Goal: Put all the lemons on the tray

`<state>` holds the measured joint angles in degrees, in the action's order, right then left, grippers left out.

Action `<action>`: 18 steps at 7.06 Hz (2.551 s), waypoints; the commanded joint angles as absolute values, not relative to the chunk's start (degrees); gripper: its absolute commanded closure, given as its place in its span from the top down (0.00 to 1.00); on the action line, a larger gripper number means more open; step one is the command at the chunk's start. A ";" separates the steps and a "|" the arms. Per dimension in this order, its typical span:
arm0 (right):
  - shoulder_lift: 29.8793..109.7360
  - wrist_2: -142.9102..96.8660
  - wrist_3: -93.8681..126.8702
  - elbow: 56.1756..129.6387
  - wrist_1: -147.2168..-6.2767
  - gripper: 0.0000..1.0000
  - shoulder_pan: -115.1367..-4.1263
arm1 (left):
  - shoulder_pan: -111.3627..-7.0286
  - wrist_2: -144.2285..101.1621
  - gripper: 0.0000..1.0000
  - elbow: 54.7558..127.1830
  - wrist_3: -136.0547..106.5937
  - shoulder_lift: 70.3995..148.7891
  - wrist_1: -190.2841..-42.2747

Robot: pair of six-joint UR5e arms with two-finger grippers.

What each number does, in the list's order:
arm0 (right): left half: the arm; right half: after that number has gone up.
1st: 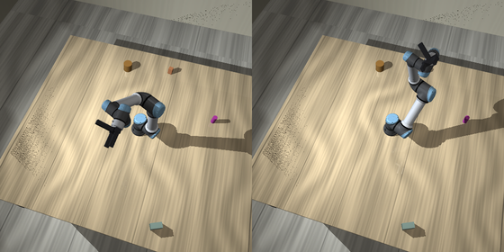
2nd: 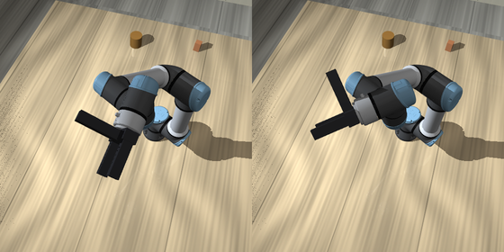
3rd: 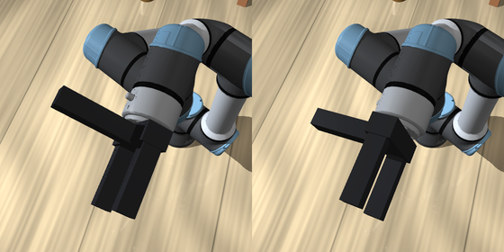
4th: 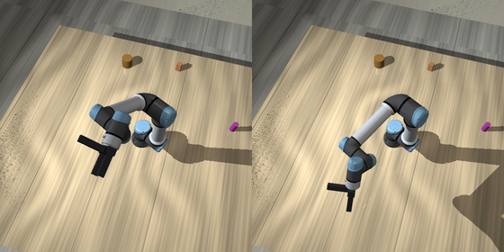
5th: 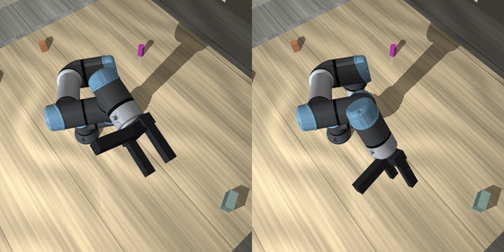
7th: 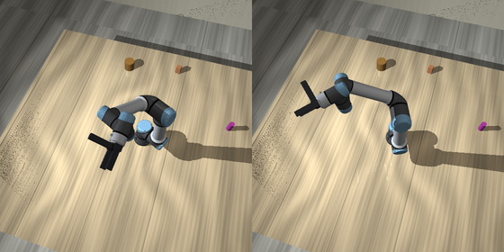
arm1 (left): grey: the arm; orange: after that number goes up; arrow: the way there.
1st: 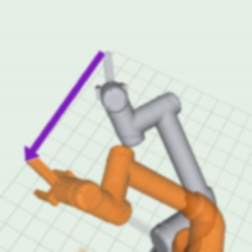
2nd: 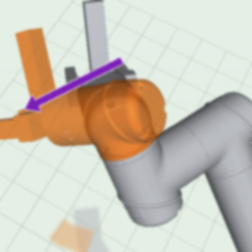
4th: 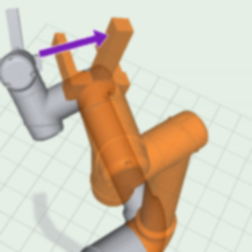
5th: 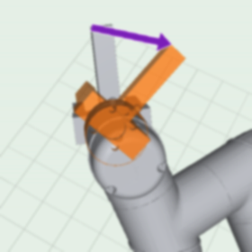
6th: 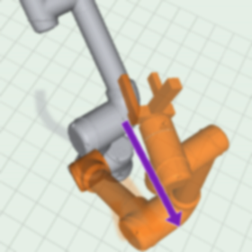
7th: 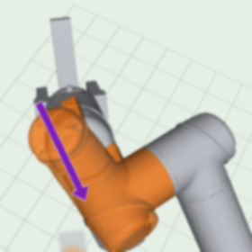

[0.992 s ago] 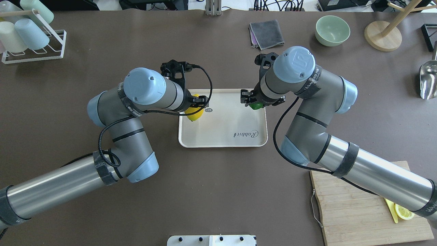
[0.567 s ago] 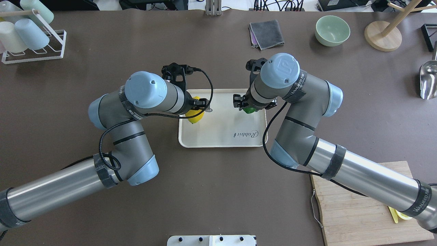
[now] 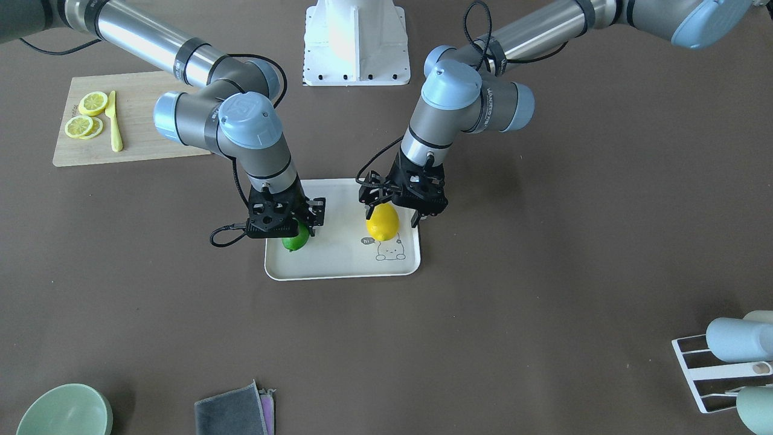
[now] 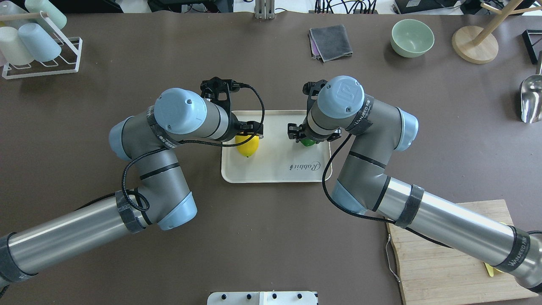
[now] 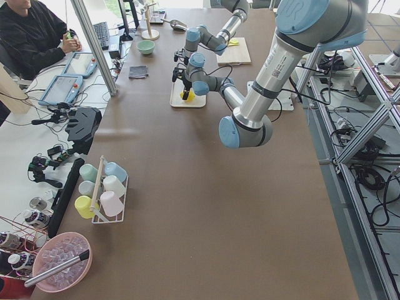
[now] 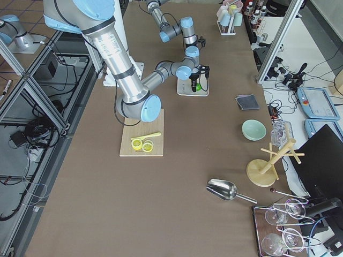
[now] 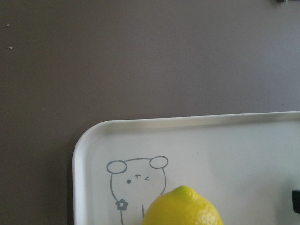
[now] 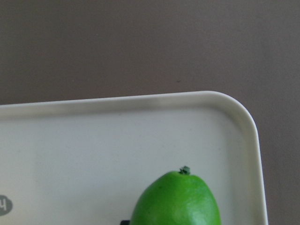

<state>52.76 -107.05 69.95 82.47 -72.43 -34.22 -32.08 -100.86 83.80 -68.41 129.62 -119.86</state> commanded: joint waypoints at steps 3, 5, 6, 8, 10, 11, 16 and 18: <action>51.25 -110.72 71.46 82.88 -70.92 1.00 -38.39 | -33.57 -100.81 0.98 83.93 -65.57 129.46 -119.97; 54.20 -115.39 65.44 88.29 -71.71 1.00 -43.65 | -38.47 -100.81 0.98 84.89 -50.39 125.36 -120.06; 59.80 -116.62 59.21 92.85 -71.72 1.00 -46.64 | -41.45 -101.07 0.98 86.29 -46.27 122.11 -119.97; 66.32 -123.64 53.10 96.49 -71.11 1.00 -53.67 | -46.91 -105.96 0.98 91.65 -45.01 116.83 -120.93; 74.76 -123.04 52.74 101.93 -71.10 1.00 -57.19 | -51.05 -108.11 0.98 97.53 -35.81 107.98 -121.20; 78.36 -123.74 49.60 103.61 -71.02 1.00 -59.83 | -51.93 -107.93 0.98 98.08 -32.81 102.54 -124.68; 98.76 -132.60 18.25 105.83 -72.24 1.00 -74.49 | -75.08 -127.58 0.98 94.84 -11.76 91.58 -120.23; 101.84 -138.67 15.05 106.17 -76.37 1.00 -80.66 | -85.21 -133.21 0.98 95.53 2.07 93.25 -103.17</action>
